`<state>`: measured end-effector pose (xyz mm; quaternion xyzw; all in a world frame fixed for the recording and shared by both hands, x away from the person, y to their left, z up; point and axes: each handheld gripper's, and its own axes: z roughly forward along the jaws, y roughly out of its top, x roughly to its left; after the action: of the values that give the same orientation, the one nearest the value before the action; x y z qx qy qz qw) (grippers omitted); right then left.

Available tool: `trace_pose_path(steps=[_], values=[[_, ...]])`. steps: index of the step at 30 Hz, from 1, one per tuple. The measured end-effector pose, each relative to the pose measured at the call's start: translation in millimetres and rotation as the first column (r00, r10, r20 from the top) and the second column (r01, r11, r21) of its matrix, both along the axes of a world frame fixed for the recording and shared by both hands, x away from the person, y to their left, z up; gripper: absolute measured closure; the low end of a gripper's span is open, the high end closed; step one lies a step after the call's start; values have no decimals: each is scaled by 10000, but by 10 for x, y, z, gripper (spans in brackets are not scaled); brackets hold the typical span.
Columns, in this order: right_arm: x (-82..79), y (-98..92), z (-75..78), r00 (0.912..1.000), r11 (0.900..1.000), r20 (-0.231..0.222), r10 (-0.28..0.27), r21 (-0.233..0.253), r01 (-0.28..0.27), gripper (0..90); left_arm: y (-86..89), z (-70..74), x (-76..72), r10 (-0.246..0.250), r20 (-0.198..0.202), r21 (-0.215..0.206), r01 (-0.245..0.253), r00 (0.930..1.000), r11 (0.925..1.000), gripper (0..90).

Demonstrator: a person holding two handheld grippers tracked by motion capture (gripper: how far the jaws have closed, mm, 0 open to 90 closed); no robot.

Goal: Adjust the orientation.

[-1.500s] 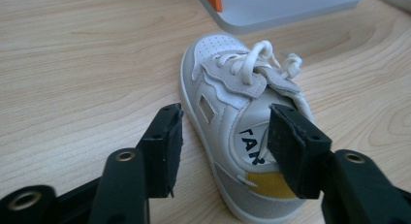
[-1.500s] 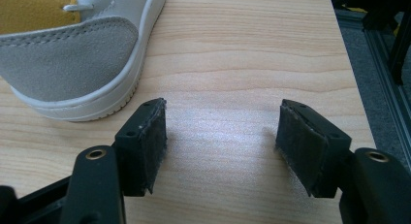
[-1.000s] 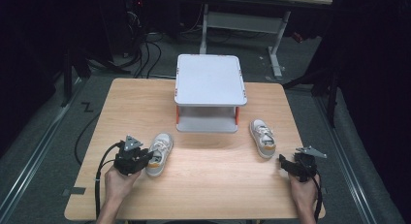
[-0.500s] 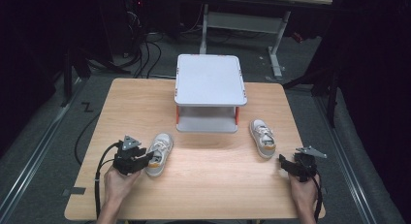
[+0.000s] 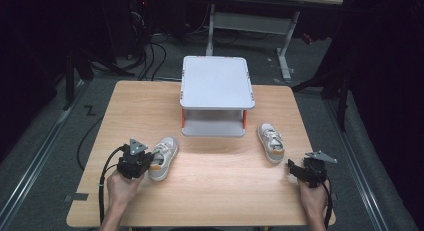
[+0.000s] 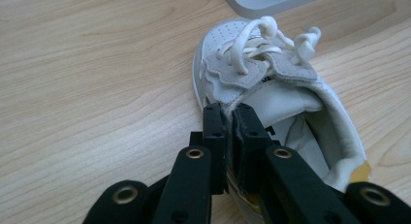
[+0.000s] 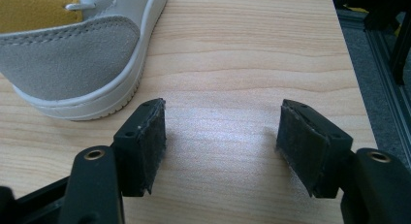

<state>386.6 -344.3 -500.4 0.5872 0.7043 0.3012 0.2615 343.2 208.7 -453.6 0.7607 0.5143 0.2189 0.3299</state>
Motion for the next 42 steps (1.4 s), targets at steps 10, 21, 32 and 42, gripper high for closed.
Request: trace_pose_path(steps=[10, 21, 32, 42], values=[[1, -1, -1, 10000, 10000, 11, 24, -7, -24, 343, -79, 123, -64, -58, 105, -359, 62, 9999, 9993, 853], [0, -1, -1, 10000, 10000, 15, 35, -7, -35, 342, -664, 206, 11, -612, 32, -138, 612, 9981, 9980, 849], [-1, -3, 0, 10000, 10000, 17, 48, -23, -48, 341, -1182, 130, 139, -708, -48, 152, 708, 9975, 9974, 848], [-1, -2, -1, 10000, 10000, 19, 52, -24, -51, 340, -1379, 41, 154, -543, 83, 382, 539, 9985, 9978, 841]])
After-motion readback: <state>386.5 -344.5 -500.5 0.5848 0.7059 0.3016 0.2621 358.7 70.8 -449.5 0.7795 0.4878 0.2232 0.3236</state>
